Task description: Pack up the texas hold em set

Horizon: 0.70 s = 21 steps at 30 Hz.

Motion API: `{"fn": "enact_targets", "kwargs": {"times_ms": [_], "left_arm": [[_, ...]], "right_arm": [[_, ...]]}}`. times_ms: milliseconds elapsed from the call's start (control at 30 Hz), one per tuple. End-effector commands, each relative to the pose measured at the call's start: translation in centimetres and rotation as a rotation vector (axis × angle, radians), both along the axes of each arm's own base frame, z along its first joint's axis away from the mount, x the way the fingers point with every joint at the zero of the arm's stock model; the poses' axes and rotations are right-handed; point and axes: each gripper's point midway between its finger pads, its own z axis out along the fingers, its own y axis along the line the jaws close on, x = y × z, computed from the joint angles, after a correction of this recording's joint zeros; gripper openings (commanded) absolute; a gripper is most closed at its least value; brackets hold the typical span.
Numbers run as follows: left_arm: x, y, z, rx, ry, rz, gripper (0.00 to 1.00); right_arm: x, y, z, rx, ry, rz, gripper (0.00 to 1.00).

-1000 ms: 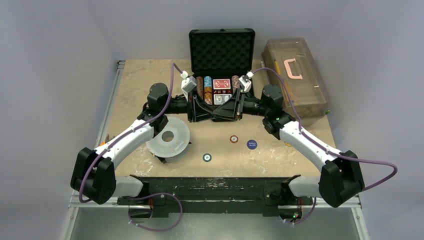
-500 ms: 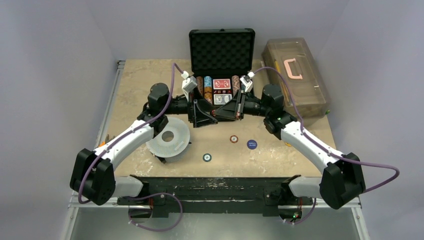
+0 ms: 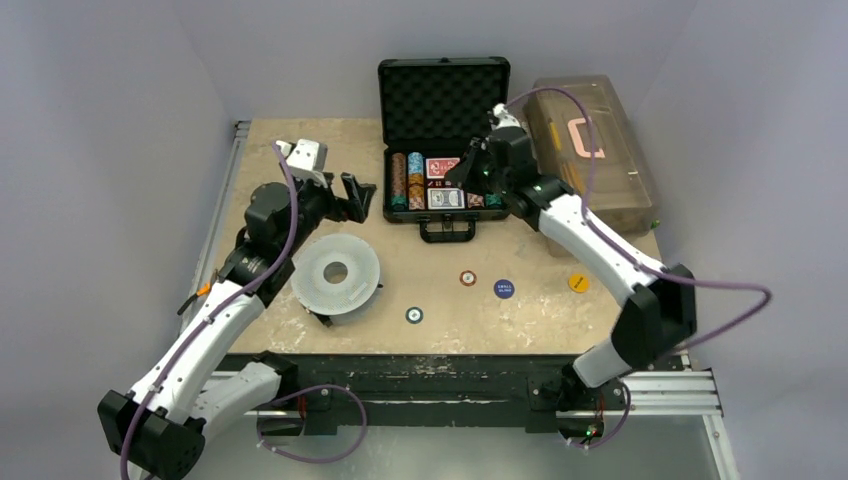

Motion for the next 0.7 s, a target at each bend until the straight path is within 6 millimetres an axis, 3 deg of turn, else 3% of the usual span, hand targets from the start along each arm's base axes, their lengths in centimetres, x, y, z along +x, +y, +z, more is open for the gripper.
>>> {"fn": "enact_targets", "kwargs": {"times_ms": [0, 267, 400, 667], "left_arm": [[1.4, 6.5, -1.4, 0.146, 0.045, 0.34, 0.97], [1.2, 4.8, -1.2, 0.127, 0.057, 0.254, 0.95], [1.1, 4.2, -1.2, 0.111, 0.064, 0.227, 0.95], [1.1, 3.4, -1.6, 0.091, 0.087, 0.19, 0.95]], "right_arm": [[5.3, -3.3, -4.4, -0.392, 0.001, -0.212, 0.0], [12.8, -1.3, -7.8, -0.624, 0.006, -0.216, 0.0], [14.7, -1.1, -11.2, -0.73, 0.045, -0.2, 0.0], [16.4, -1.4, -14.6, -0.857, 0.065, -0.174, 0.0]]}}
